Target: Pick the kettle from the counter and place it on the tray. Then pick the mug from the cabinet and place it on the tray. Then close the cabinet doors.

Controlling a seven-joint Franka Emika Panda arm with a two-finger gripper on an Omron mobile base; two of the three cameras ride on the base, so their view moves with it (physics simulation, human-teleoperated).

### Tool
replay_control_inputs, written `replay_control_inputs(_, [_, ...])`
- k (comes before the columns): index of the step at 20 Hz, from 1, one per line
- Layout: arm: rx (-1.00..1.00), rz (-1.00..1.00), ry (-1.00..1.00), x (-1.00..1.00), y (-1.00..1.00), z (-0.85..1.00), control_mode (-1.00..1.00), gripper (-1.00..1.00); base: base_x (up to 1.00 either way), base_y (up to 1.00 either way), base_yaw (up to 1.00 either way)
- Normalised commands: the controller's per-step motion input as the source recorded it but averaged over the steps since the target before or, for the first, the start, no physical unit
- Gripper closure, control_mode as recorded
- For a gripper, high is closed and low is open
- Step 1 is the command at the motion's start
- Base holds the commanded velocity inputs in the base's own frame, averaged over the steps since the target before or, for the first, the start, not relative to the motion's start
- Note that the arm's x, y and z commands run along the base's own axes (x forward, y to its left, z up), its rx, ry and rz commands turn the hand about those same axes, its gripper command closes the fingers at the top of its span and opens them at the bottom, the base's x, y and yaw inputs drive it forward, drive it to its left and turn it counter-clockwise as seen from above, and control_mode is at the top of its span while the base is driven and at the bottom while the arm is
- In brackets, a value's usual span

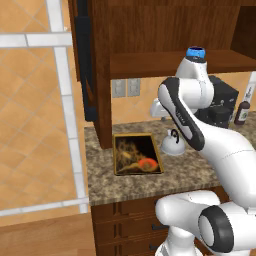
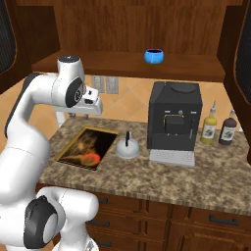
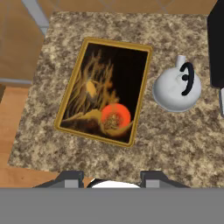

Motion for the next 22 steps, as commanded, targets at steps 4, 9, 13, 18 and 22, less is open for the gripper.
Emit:
replay_control_inputs(4, [-0.02, 0.0, 0.0, -0.13, -0.06, -0.1, -1.0, -1.0, 0.0, 0.0, 0.0])
replay_control_inputs(9, [0.0, -0.15, -0.05, -0.33, -0.64, -0.5, -1.0, -1.0, 0.0, 0.0, 0.0])
replay_control_inputs(13, [0.0, -0.09, -0.04, -0.04, -0.73, -0.5, -1.0, -1.0, 0.0, 0.0, 0.0])
replay_control_inputs(18, [0.01, -0.19, 0.0, 0.31, -0.48, -0.37, -1.0, -1.0, 0.0, 0.0, 0.0])
replay_control_inputs(22, [0.12, -0.17, 0.0, 0.59, -0.22, -0.37, -1.0, -1.0, 0.0, 0.0, 0.0])
